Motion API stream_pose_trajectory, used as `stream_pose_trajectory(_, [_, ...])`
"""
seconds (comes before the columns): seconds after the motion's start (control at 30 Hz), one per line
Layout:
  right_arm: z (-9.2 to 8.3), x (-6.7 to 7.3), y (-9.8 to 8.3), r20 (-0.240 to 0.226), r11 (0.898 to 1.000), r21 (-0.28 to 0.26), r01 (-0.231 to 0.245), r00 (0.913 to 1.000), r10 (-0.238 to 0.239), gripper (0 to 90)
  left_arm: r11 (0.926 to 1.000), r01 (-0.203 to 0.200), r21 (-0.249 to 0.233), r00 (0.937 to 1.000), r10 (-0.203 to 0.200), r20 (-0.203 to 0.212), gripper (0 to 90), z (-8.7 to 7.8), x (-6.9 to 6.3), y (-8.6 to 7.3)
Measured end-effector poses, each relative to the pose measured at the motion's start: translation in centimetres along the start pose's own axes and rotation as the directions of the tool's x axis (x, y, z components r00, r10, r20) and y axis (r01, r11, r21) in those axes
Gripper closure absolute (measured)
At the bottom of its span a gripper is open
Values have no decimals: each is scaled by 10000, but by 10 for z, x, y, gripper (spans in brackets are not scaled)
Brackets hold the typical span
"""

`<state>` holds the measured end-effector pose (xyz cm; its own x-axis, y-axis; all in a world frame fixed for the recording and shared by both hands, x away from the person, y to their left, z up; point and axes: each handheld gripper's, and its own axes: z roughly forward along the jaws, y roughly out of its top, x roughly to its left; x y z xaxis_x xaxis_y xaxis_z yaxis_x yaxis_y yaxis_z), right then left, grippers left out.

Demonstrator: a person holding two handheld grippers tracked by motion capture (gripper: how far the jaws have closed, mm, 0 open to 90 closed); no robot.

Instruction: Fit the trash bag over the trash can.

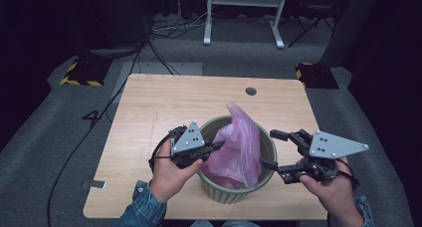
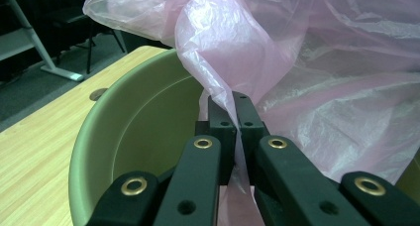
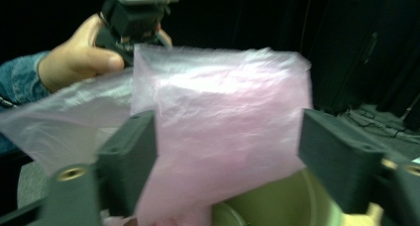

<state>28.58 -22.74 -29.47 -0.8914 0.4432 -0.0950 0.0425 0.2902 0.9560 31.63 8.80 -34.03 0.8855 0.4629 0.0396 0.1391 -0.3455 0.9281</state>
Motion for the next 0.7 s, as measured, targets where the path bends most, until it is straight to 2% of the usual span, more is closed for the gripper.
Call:
stream_pose_trajectory(0.17, [18, 14, -3, -528, 9993, 278, 234, 9984, -219, 194, 9999, 135, -67, 9996, -137, -248, 895, -2, 2, -1])
stream_pose_trajectory(0.27, [22, 19, -2, -548, 9987, 313, 395, 9978, -377, 191, 9996, 261, -89, 9990, -264, -363, 895, -2, 4, -1])
stream_pose_trajectory(0.37, [23, 21, 0, -336, 9982, 358, 474, 9984, -462, 205, 9996, 257, -117, 9993, -260, -265, 895, -1, 3, -2])
stream_pose_trajectory(0.4, [23, 21, 1, -53, 9986, 322, 426, 9991, -425, 258, 9997, 216, -114, 9995, -218, -244, 895, -1, 3, -2])
stream_pose_trajectory(0.43, [22, 20, 2, 119, 9989, 246, 391, 9992, -394, 352, 9998, 163, -110, 9996, -165, -221, 895, -1, 2, -1])
stream_pose_trajectory(0.5, [19, 16, 3, 147, 9989, 194, 423, 9990, -426, 650, 9999, 106, -134, 9998, -108, -142, 895, -2, 1, -2])
stream_pose_trajectory(0.57, [14, 10, 4, 253, 9991, 202, 365, 9990, -370, 858, 9998, 96, -175, 9999, -97, -87, 894, -4, 0, -2])
stream_pose_trajectory(0.6, [12, 6, 3, 493, 9992, 169, 365, 9981, -373, 900, 9998, 95, -190, 9999, -96, -99, 895, -5, 0, -2])
stream_pose_trajectory(0.7, [3, -10, -1, 1198, 10000, -10, 57, 9928, -55, 900, 9996, 88, -268, 9998, -93, -170, 895, -10, 1, -3])
